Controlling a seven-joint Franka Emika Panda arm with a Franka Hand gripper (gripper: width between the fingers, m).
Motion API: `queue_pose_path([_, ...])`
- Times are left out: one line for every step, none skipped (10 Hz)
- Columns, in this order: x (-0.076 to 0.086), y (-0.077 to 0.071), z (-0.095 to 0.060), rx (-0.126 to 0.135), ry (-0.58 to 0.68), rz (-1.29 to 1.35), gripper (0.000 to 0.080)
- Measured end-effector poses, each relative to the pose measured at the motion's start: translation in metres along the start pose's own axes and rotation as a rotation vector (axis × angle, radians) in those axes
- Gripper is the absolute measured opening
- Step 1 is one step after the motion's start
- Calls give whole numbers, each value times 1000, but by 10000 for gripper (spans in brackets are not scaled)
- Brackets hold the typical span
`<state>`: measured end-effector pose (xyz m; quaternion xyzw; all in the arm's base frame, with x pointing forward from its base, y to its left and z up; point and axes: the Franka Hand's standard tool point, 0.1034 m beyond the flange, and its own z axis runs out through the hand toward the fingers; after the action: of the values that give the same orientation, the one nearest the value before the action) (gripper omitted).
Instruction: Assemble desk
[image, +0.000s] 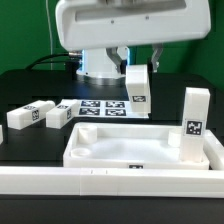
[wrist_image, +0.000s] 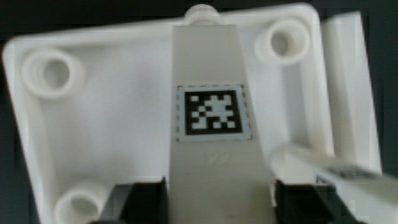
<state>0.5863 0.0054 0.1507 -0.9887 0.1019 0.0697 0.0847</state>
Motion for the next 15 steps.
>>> queue_pose_path([9,0,-12,1,71,-20,287])
queue_pose_path([18,-2,-19,2,126,-22,287])
queue_pose_path([27,-2,-21,-7,259,-23,287])
queue_pose_path([23,0,-17,-14,306,-24,287])
queue_pose_path([25,1,-17,-18,349,-25,287])
queue_pose_path([32,2,-20,-28,442,-28,287])
queue_pose_path([30,6,-15,-40,490,-34,287])
queue_pose_path([33,11,-19,-54,586,-36,287])
queue_pose_path([32,15,-17,-71,678,-40,287])
queue_pose_path([29,16,-12,-78,702,-44,287])
queue_pose_path([29,16,-11,-76,688,-43,287])
queue_pose_path([29,16,-11,-76,687,-43,287])
queue_pose_path([29,17,-11,-78,686,-43,287])
queue_pose_path([28,25,-11,-93,685,-62,287])
queue_pose_path([28,36,-10,-107,685,-70,287])
